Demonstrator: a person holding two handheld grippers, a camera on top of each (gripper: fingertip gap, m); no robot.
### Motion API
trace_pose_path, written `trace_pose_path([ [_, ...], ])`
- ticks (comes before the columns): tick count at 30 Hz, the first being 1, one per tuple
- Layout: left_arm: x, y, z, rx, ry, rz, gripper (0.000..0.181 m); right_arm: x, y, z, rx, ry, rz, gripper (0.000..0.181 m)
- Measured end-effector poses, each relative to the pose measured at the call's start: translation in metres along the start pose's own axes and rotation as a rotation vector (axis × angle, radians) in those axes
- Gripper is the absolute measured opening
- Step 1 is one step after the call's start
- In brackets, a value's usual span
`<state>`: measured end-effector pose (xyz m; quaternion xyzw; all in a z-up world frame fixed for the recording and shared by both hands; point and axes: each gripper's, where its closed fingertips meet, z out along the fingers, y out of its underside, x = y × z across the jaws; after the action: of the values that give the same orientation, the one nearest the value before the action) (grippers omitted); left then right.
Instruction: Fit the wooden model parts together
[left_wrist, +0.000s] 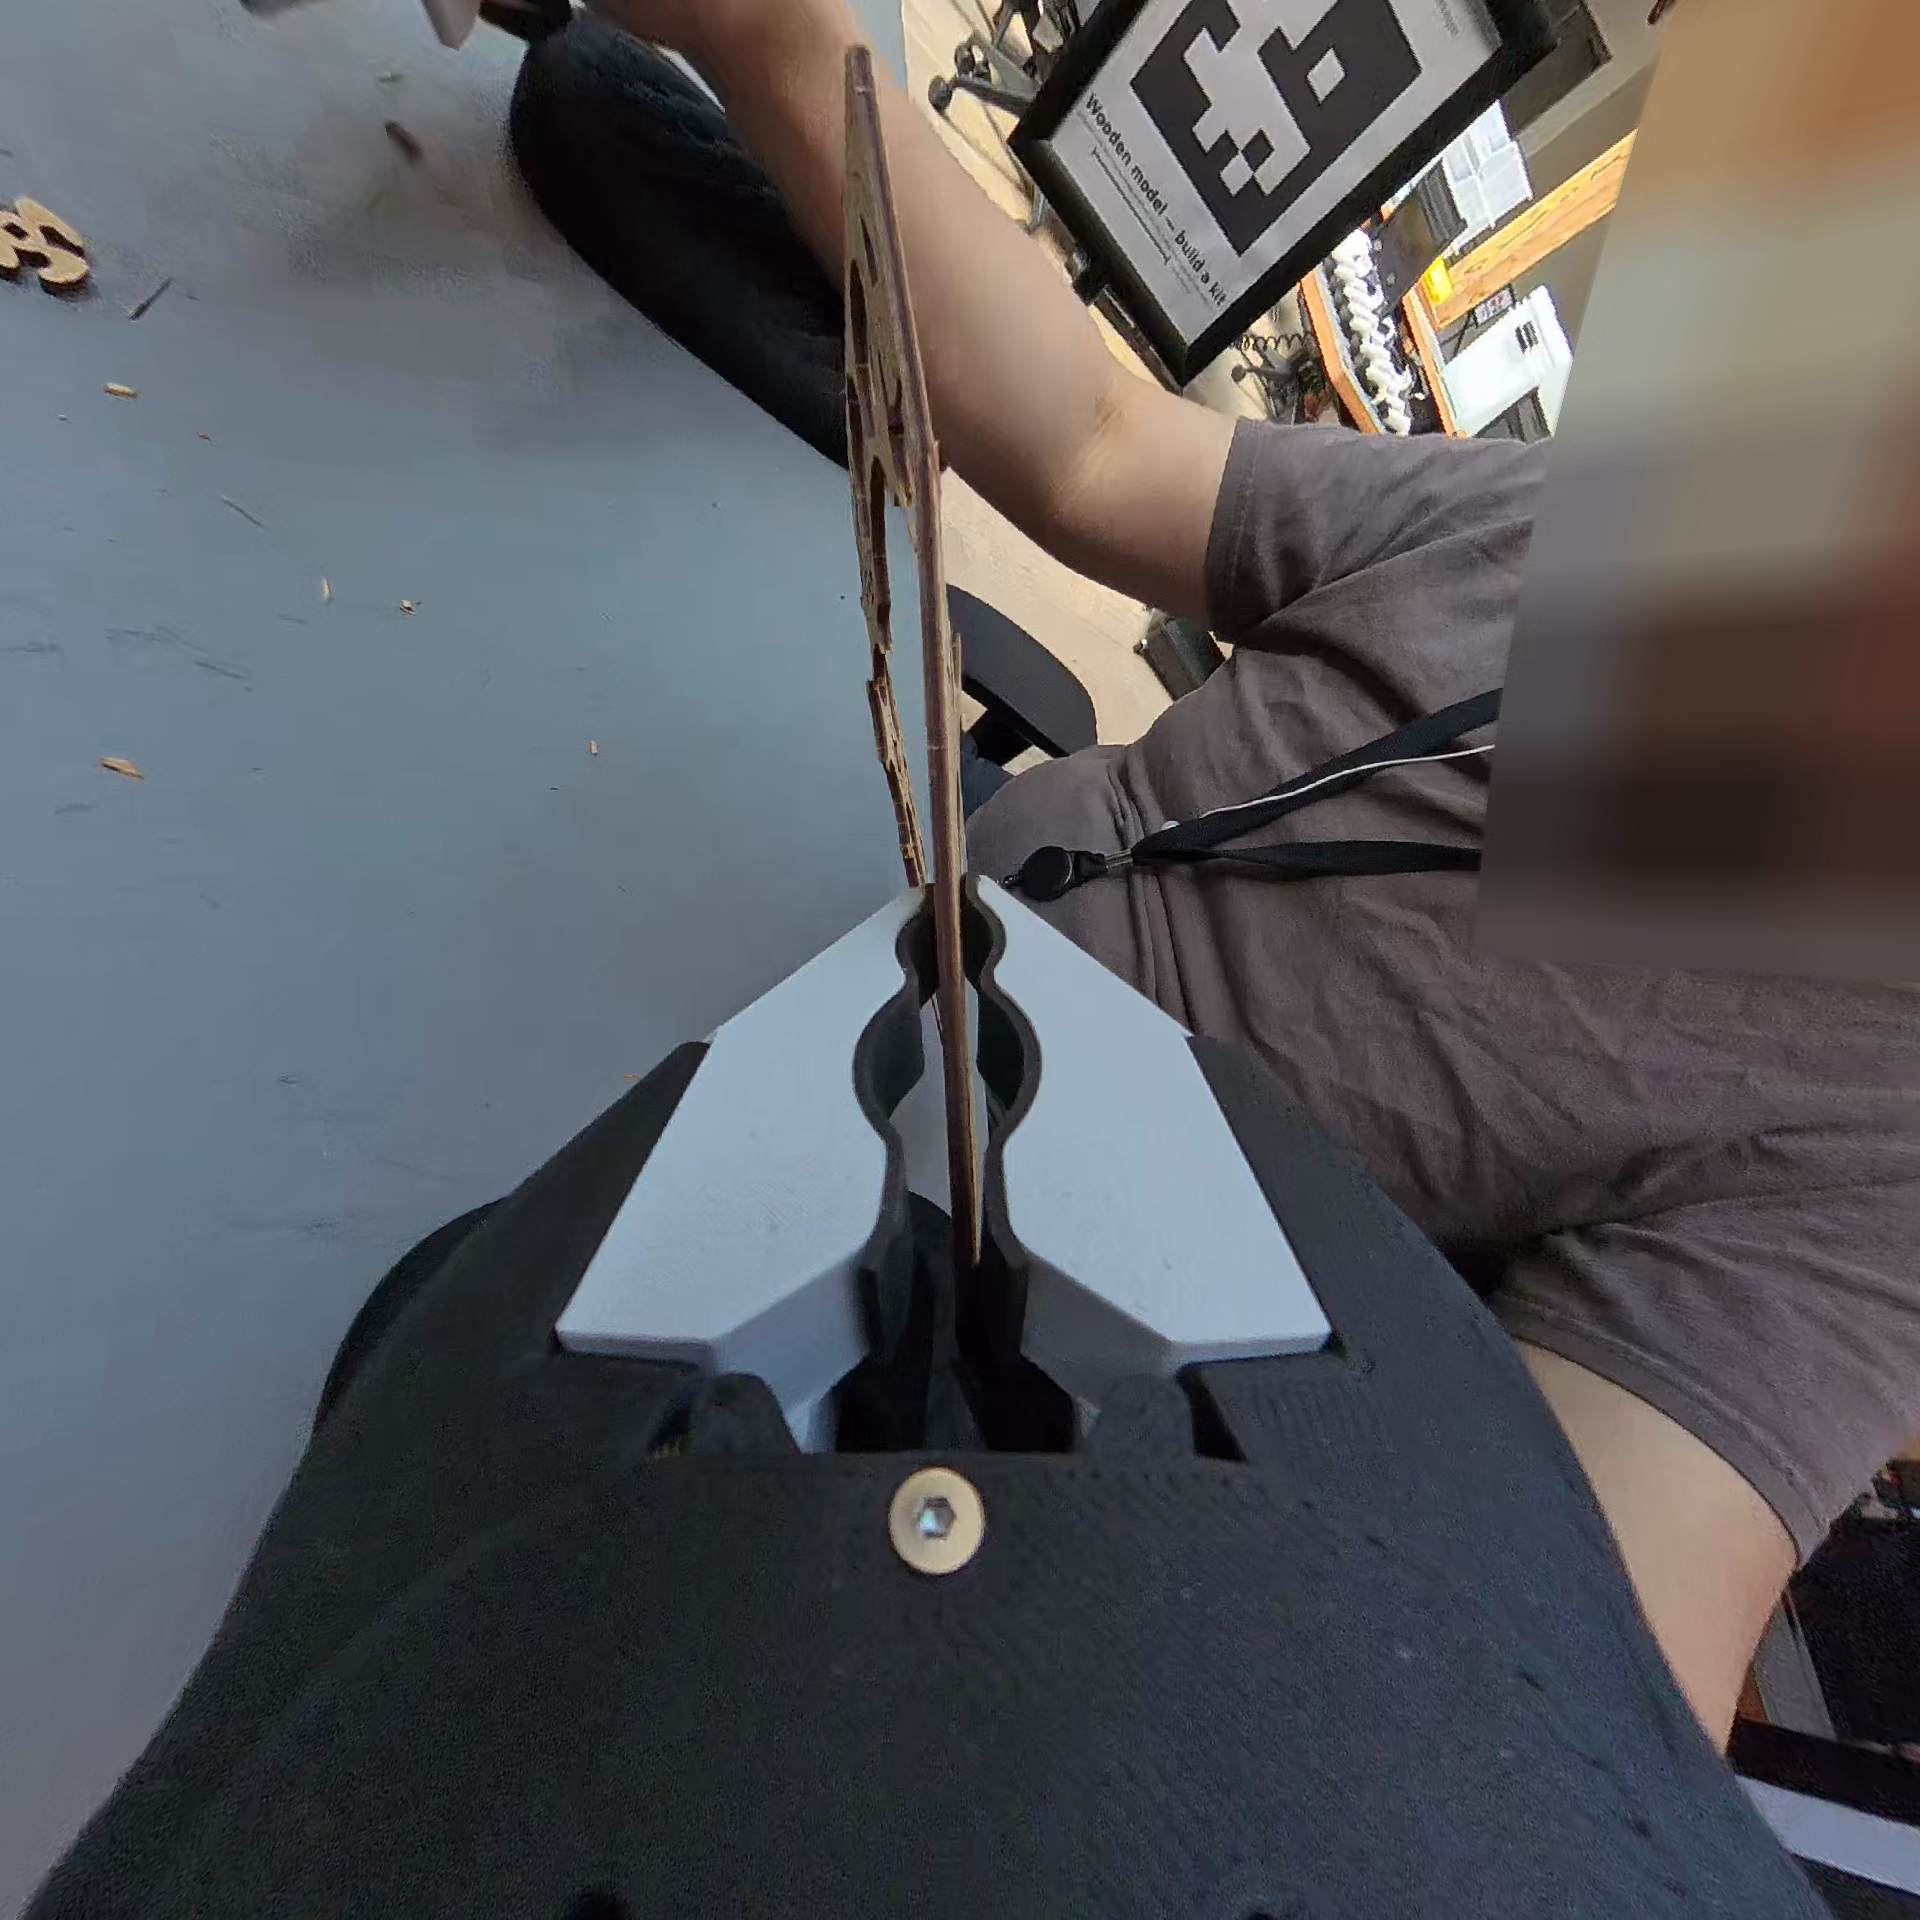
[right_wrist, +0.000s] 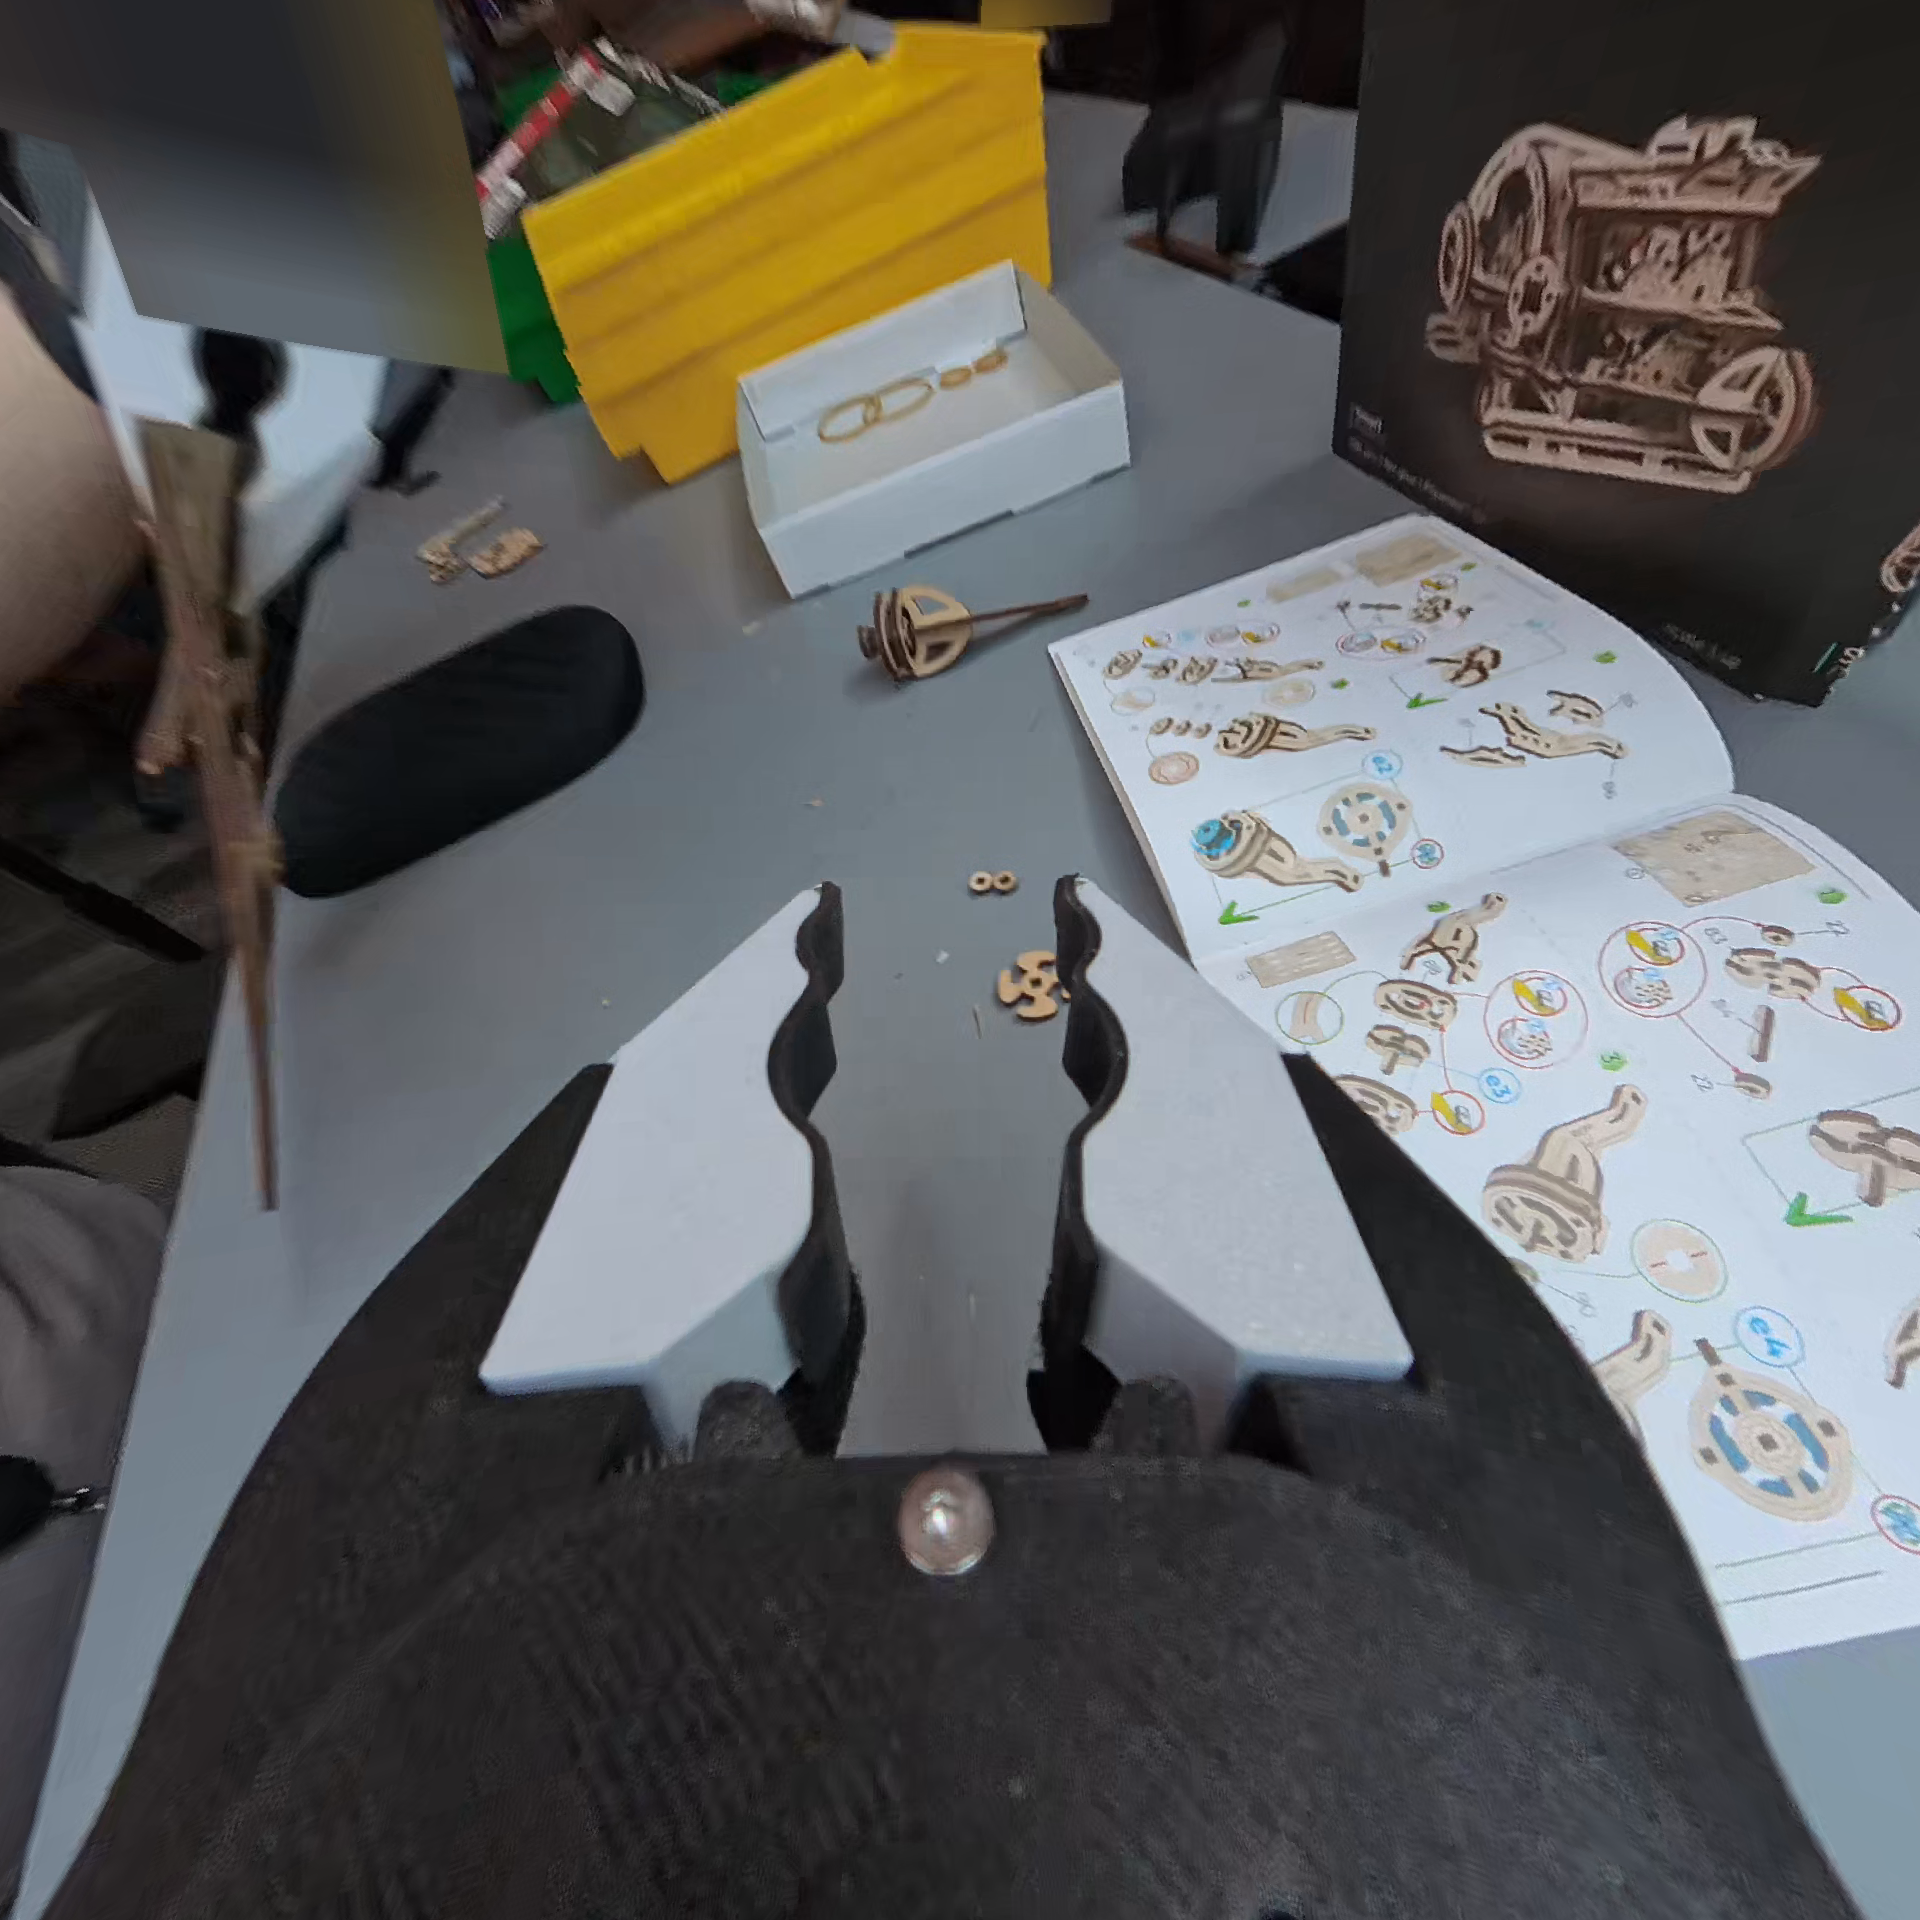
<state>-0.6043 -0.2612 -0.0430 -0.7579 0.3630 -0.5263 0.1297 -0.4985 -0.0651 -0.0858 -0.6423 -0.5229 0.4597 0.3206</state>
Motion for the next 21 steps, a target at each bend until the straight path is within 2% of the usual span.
trace_pose_path([
  [1, -0.002, 0.000, 0.007, -0.041, 0.012, 0.000, 0.001, -0.013, -0.012, -0.011, 0.083, -0.081, 0.028, 0.041],
  [3, -0.008, -0.001, 0.021, -0.130, 0.031, -0.005, 0.001, -0.050, -0.029, -0.027, 0.221, -0.295, 0.085, 0.041],
  [5, -0.013, -0.001, 0.036, -0.222, 0.059, -0.019, 0.001, -0.093, -0.036, -0.041, 0.267, -0.539, 0.157, 0.046],
  [6, -0.015, -0.002, 0.042, -0.267, 0.074, -0.022, 0.001, -0.107, -0.037, -0.044, 0.252, -0.604, 0.171, 0.050],
  [8, -0.019, -0.004, 0.054, -0.352, 0.092, -0.027, 0.001, -0.118, -0.030, -0.037, 0.129, -0.566, 0.090, 0.056],
  [10, -0.022, -0.008, 0.063, -0.431, 0.114, -0.034, 0.001, -0.115, -0.014, -0.026, -0.081, -0.465, -0.017, 0.064],
  [13, -0.027, -0.019, 0.074, -0.514, 0.125, -0.039, 0.001, -0.111, 0.001, -0.017, -0.341, -0.456, -0.011, 0.062],
  [17, -0.034, -0.034, 0.084, -0.549, 0.140, -0.005, 0.001, -0.110, 0.028, -0.015, -0.613, -0.511, 0.069, 0.040],
  [21, -0.041, -0.034, 0.089, -0.569, 0.164, -0.011, 0.001, -0.122, 0.033, -0.021, -0.621, -0.625, 0.118, 0.003],
])
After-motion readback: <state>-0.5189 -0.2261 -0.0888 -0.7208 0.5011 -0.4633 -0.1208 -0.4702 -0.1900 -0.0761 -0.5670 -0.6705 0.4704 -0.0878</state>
